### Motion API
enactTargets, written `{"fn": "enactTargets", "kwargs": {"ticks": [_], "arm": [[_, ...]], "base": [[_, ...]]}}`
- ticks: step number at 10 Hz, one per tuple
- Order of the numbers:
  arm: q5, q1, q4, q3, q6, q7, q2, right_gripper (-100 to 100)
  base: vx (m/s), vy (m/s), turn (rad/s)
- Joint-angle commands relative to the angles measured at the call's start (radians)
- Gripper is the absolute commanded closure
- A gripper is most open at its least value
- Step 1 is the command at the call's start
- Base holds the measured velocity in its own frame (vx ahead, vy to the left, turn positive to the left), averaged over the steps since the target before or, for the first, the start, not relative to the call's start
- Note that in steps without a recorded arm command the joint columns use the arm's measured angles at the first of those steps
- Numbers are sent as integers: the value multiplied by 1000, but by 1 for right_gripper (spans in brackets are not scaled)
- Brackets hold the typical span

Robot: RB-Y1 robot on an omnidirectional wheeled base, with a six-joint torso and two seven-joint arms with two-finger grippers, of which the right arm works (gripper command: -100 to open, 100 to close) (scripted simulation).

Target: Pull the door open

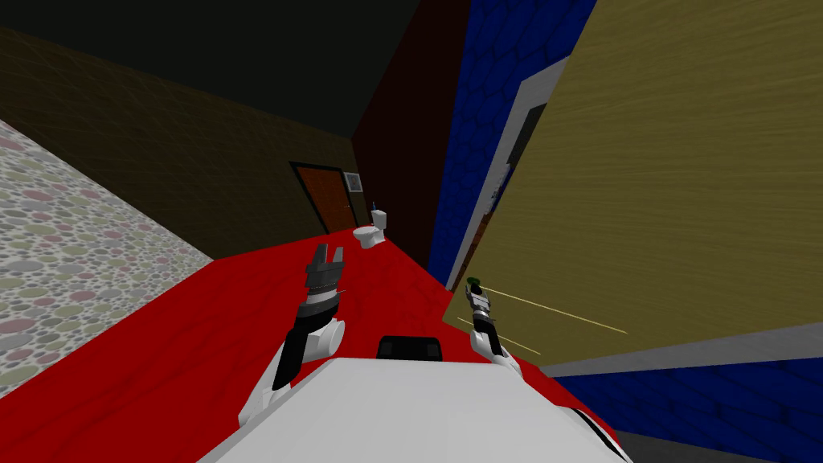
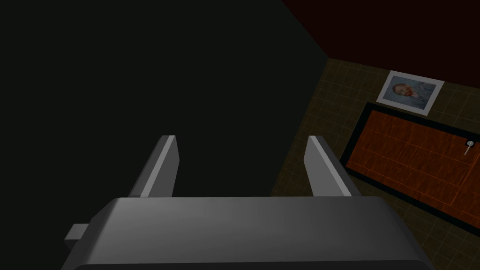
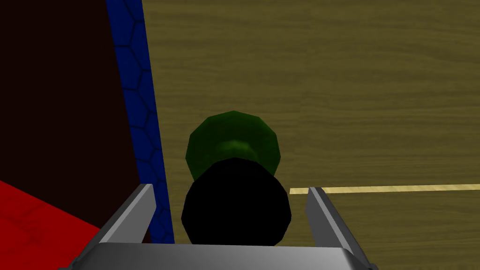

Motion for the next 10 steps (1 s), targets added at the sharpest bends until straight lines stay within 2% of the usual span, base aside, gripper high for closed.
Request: {"fn": "enactTargets", "kwargs": {"ticks": [1,2,7,8,10], "arm": [[0,0,0,0,0,0,0,-100],[0,0,0,0,0,0,0,100],[0,0,0,0,0,0,0,100],[11,8,-1,17,2,-21,-13,100],[21,12,-5,34,0,-40,-22,100]], "base": [[86,-35,9],[-8,-3,-22],[-17,4,1],[-124,-53,111],[-193,-52,114]]}}
